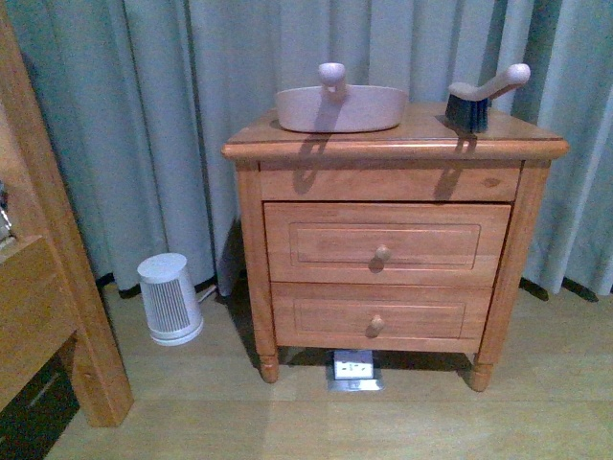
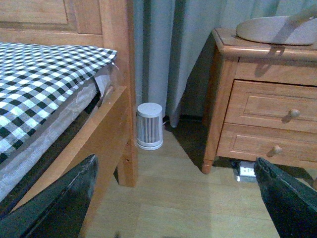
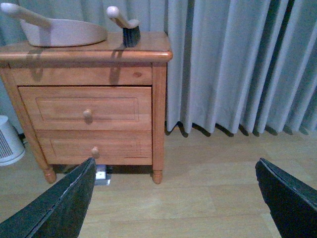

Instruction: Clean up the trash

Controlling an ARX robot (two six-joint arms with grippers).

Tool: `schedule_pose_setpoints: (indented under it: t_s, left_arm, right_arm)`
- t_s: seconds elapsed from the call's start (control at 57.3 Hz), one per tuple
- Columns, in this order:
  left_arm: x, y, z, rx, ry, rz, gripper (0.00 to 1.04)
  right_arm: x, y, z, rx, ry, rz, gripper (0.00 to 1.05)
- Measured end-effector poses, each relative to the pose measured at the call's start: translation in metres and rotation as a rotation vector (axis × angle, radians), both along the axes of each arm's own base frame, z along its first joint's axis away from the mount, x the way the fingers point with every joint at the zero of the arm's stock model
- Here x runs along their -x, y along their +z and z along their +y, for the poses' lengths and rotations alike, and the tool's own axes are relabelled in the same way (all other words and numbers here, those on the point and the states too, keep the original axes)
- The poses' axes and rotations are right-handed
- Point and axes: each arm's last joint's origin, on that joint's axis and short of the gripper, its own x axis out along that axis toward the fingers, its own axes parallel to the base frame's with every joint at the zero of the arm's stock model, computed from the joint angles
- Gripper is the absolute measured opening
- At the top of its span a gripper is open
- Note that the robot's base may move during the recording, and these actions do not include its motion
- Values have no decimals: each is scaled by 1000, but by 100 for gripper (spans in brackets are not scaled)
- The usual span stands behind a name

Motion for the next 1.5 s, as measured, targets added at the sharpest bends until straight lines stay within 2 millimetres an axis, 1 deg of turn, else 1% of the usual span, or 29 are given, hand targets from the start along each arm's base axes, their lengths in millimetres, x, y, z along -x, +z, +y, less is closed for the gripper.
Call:
schedule_pose_setpoints:
  t_s: [1.5]
  left_arm:
    - [0,0,0,0,0,0,97]
  right_arm:
    - [0,0,0,0,0,0,97]
